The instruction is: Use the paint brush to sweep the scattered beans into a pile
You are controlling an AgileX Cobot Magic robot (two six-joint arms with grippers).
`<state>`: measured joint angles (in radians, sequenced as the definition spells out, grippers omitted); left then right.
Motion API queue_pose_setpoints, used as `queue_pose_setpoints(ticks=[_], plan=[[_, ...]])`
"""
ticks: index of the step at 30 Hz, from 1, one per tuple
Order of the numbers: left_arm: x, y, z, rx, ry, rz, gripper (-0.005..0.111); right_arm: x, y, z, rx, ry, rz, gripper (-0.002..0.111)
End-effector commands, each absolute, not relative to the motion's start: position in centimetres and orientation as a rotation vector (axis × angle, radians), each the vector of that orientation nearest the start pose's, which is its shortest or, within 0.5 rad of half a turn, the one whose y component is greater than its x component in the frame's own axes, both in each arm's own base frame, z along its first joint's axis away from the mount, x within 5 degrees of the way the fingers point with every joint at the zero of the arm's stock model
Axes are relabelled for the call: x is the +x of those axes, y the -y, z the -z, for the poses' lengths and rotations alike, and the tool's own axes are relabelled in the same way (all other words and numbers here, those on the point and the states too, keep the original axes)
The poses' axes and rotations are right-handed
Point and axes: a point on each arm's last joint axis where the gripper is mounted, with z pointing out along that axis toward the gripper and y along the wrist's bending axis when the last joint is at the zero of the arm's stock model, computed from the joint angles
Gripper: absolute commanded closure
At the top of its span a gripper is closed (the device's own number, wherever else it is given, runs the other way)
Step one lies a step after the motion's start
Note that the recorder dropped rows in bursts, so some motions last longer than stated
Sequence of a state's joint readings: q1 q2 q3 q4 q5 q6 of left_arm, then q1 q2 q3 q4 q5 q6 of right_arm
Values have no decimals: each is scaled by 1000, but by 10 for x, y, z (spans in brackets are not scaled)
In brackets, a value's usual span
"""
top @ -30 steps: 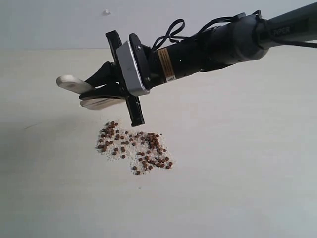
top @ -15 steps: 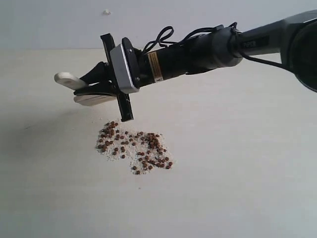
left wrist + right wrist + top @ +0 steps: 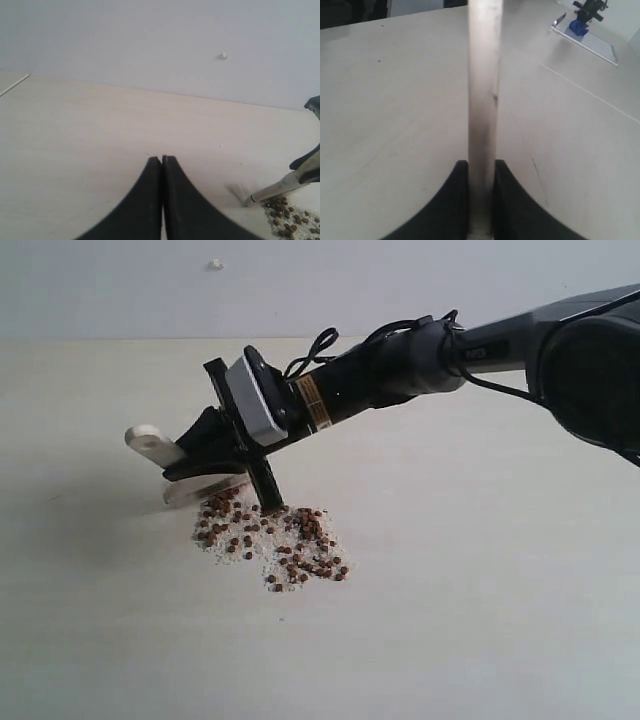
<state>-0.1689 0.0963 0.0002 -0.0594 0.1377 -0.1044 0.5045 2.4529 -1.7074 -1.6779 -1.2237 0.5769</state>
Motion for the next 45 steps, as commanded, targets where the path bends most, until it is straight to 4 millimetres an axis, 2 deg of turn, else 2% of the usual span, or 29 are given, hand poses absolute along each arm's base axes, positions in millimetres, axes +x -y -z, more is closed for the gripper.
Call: queue_pose_setpoints(ticks=[1, 4, 9, 18, 21, 28, 31, 34, 39, 43, 45], plan=[[62, 12, -195, 6, -1723, 266, 107, 375, -294, -108, -1811, -1007, -1056, 108], [62, 12, -195, 6, -1723, 266, 107, 380, -288, -119, -1781, -1050, -1060, 108], [62, 12, -195, 6, -1723, 266, 107, 388, -277, -136, -1682, -1235, -1137, 108], [62, 12, -195, 6, -1723, 266, 107, 388, -276, -138, -1580, -1430, -1253, 108], [62, 12, -195, 6, -1723, 266, 107, 388, -276, -145, -1581, -1418, -1245, 108], [62, 12, -195, 6, -1723, 266, 107, 386, -274, -189, -1600, -1306, -1153, 108], [62, 12, -195, 6, -1723, 266, 107, 393, -273, -211, -1531, -1366, -993, 108], [62, 12, -195, 6, -1723, 266, 107, 393, -277, -235, -1440, -1436, -913, 108], [62, 12, -195, 6, -1723, 266, 107, 381, -295, -264, -1266, -1572, -919, 108], [62, 12, -195, 6, -1723, 266, 107, 371, -318, -271, -1094, -1683, -876, 108], [62, 12, -195, 6, -1723, 266, 107, 367, -331, -272, -954, -1765, -866, 108]])
